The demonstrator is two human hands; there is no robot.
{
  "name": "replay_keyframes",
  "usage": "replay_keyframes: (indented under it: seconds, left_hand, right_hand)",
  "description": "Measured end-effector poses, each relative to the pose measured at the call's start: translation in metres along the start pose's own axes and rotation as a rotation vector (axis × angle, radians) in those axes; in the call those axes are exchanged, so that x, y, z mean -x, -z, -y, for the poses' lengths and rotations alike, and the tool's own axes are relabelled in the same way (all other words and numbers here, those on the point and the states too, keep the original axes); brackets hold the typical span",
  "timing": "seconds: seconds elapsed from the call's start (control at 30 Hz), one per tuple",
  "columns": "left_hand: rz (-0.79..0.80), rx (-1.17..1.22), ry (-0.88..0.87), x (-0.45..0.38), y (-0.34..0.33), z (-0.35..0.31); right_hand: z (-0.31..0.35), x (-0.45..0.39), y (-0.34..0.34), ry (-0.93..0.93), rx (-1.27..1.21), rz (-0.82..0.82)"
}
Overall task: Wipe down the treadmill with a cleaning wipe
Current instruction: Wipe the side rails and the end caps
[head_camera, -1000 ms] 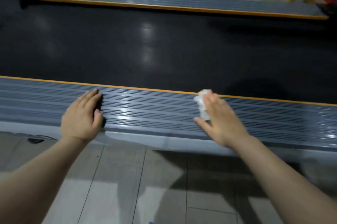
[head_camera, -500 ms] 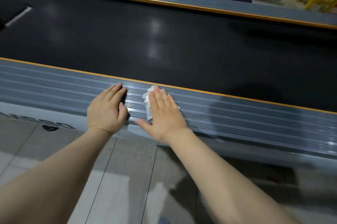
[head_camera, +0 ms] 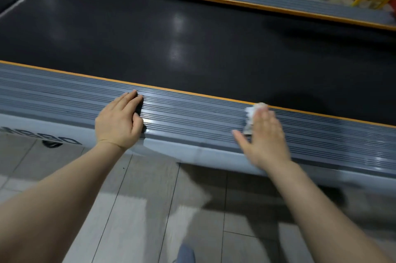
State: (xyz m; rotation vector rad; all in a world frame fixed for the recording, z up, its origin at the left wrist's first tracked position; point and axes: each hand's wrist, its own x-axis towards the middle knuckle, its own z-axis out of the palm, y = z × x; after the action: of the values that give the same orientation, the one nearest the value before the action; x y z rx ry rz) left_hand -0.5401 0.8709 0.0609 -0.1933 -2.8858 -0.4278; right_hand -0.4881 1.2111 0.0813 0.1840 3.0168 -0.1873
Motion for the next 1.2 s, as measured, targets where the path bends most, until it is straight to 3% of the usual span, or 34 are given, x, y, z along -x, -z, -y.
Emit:
replay_keyframes:
  seconds: [0.1,0.17,0.23,0.37,0.43,0.53,0.67,0.87,0.97,1.07,1.2]
  left_hand:
    - [0.018,0.018,0.077,-0.002,0.005,-0.008]
    - [-0.005,0.144,0.190,0.000,0.008,-0.019]
    - [-0.011,0.361,0.208,0.009,0.009,-0.042]
    - [0.208,0.527,-0.158,0.023,-0.013,-0.121]
    - [0.262,0.426,-0.123,0.019,-0.027,-0.151]
    - [0.225,0.126,-0.083,0.007,-0.024,-0.171]
    - [0.311,-0.145,0.004,-0.004,-0.002,-0.168]
    - [0.317,-0.036,0.103,-0.003,0.017,-0.112]
    - [0.287,-0.004,-0.031,-0.003,0.011,-0.093]
    - [0.304,0.030,-0.209,0.002,-0.006,-0.092]
    - [0.341,-0.080,-0.237,-0.006,-0.017,-0.079]
  right_hand:
    - [0.079,0.001,-0.015,0.300,-0.072,0.028]
    - [0.103,-0.001,-0.010,0.333,-0.235,0.087]
    - [0.097,-0.011,-0.003,0.304,-0.506,0.156]
    - [0.071,-0.018,0.005,0.128,-1.268,0.166]
    - [0.061,-0.018,0.008,0.003,-1.561,0.133]
    - [0.052,-0.024,0.005,-0.123,-1.738,0.077]
    - [0.061,-0.019,0.001,-0.115,-1.506,-0.019]
    - [0.081,-0.010,-0.009,0.202,-0.712,-0.123]
    - [0.097,-0.016,-0.018,0.146,-0.443,-0.136]
    - [0.103,-0.020,-0.017,-0.045,-0.493,-0.202]
    - [0.113,-0.023,-0.019,-0.102,-0.205,-0.183]
